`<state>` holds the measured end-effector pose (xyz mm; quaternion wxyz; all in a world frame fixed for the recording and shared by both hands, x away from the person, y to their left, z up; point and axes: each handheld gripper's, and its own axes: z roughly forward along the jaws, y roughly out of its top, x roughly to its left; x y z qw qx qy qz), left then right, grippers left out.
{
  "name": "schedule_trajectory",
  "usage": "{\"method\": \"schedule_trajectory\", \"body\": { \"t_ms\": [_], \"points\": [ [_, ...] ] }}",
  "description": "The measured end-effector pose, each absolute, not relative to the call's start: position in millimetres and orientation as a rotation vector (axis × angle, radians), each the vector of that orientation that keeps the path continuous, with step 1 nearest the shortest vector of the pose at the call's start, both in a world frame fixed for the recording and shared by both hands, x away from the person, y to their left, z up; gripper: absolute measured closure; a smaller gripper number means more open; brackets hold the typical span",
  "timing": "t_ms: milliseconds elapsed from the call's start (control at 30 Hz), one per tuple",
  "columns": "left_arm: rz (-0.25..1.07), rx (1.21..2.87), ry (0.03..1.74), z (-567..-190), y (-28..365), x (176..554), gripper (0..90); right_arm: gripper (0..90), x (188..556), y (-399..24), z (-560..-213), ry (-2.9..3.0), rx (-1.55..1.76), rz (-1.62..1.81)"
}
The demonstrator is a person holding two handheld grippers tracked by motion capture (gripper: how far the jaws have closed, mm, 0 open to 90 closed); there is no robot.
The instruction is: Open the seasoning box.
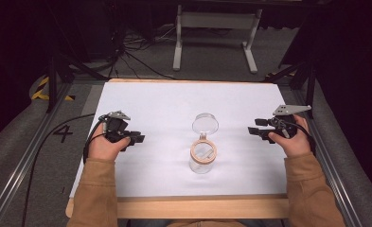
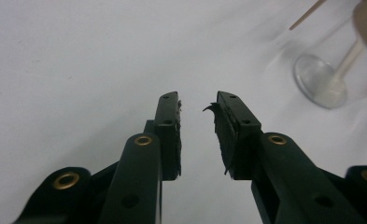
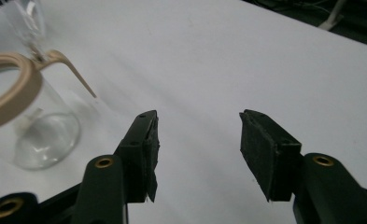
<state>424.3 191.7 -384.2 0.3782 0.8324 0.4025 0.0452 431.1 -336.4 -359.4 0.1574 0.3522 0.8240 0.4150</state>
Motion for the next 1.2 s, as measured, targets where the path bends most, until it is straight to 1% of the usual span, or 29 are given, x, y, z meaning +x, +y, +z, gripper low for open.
{"method": "schedule_trajectory", "body": {
  "t_ms": [67, 167, 200, 300, 367, 767, 1200],
  "points": [
    [0.113, 2.129, 1.038, -386.5, 192.6, 425.5, 71.1, 47.1, 432.7, -337.5, -362.5, 2.359, 1.022, 1.182],
    [0.112, 2.125, 1.051, -392.9, 193.8, 428.8, 69.9, 43.7, 438.7, -339.5, -373.3, 2.366, 1.039, 1.139],
    [0.11, 2.125, 1.055, -394.7, 193.9, 429.6, 68.3, 41.4, 443.9, -339.6, -382.8, 2.363, 1.04, 1.105],
    [0.15, 2.126, 1.051, -401.6, 194.7, 433.0, 65.6, 41.0, 447.7, -339.8, -390.3, 2.361, 1.035, 1.078],
    [0.175, 2.143, 1.045, -406.3, 194.9, 435.6, 61.8, 40.2, 452.6, -339.9, -401.8, 2.366, 1.034, 1.058],
    [0.133, 2.171, 1.052, -423.5, 192.6, 441.7, 59.6, 39.8, 460.9, -337.7, -432.6, 2.413, 1.061, 1.0],
    [0.128, 2.208, 1.025, -426.4, 184.6, 442.4, 58.1, 38.5, 461.1, -329.0, -437.9, 2.429, 1.01, 0.986]
  ]
}}
